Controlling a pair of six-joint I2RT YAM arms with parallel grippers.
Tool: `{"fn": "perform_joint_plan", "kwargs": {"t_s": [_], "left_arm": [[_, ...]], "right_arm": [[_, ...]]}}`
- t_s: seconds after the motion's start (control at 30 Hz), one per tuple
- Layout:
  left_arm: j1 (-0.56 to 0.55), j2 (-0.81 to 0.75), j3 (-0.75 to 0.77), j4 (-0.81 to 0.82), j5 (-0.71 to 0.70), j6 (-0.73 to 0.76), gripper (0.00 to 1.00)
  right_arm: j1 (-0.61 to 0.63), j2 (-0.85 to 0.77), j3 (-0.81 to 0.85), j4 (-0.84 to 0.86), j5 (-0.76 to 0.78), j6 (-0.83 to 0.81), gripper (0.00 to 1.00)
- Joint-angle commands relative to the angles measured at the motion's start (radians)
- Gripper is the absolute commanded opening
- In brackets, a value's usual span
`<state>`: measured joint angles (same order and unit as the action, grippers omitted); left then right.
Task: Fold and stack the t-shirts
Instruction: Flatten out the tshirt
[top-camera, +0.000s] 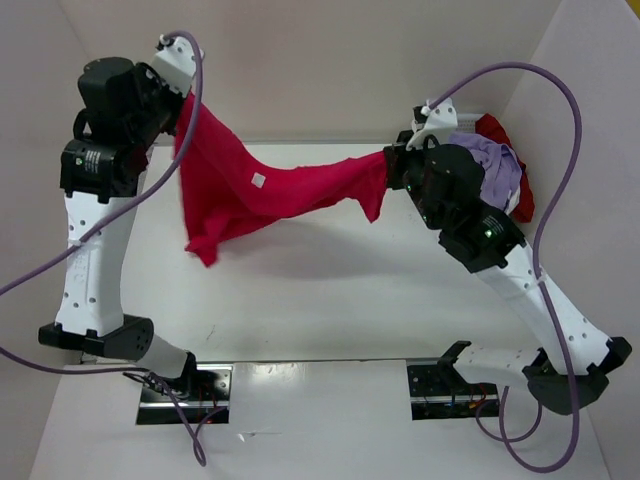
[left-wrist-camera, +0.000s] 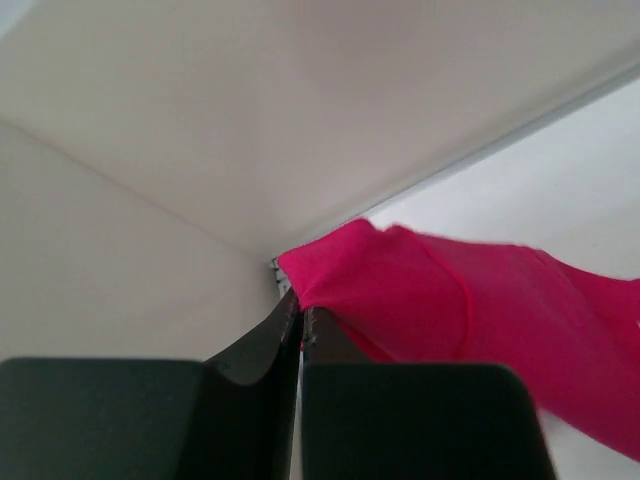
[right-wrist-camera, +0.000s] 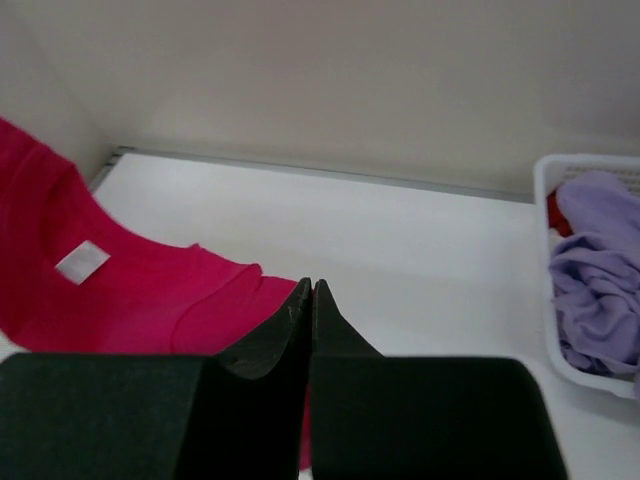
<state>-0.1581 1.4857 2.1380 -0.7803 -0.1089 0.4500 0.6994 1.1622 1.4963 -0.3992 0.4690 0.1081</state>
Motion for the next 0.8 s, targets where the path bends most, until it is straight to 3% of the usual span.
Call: {"fn": "perform_joint_plan", "kwargs": {"t_s": [0.0,0.13,0.4,0.53,0.57,0.6,0.63,0.67,0.7,0.77], "left_arm": [[0.006,0.09,0.234,-0.043,-0.067,0.016,0.0],[-0.044,0.203,0.411,-0.043,-0.091,0.075,0.0],[-0.104,0.396,0.336,-0.051,0.054,0.075,0.0],[-0.132,0.644,0.435,-0.027,0.014,0.062,0.08],[-0.132,0.697,0.485,-0.042,-0.017,0.062,0.14],[-0.144,0.807,0.553,-0.068,-0.075,0.053,0.34],[-0.153,0.865,0.647,-0.107,-0.098,0.035,0.81],[-0.153,0.922,0.907,-0.223,-0.113,0.021,0.95],[-0.162,0.958,0.986,-0.276,-0.114,0.0,1.0],[-0.153,0.863,0.813,-0.257,-0.065,-0.022,1.0]], "right_arm": [[0.02,-0.088,-0.022,0.037,-0.153,0.048,0.0],[0.02,-0.121,-0.099,0.071,-0.199,0.084,0.0],[0.02,-0.115,-0.232,0.059,-0.103,0.201,0.0],[-0.09,-0.029,-0.323,0.049,-0.09,0.286,0.0],[-0.115,-0.009,-0.323,0.049,-0.101,0.295,0.0],[-0.151,0.01,-0.333,0.049,-0.101,0.304,0.0],[-0.167,0.026,-0.334,0.049,-0.101,0.315,0.0],[-0.178,0.052,-0.324,0.049,-0.101,0.315,0.0],[-0.178,0.053,-0.314,0.049,-0.101,0.315,0.0],[-0.187,0.065,-0.314,0.049,-0.101,0.315,0.0]]}}
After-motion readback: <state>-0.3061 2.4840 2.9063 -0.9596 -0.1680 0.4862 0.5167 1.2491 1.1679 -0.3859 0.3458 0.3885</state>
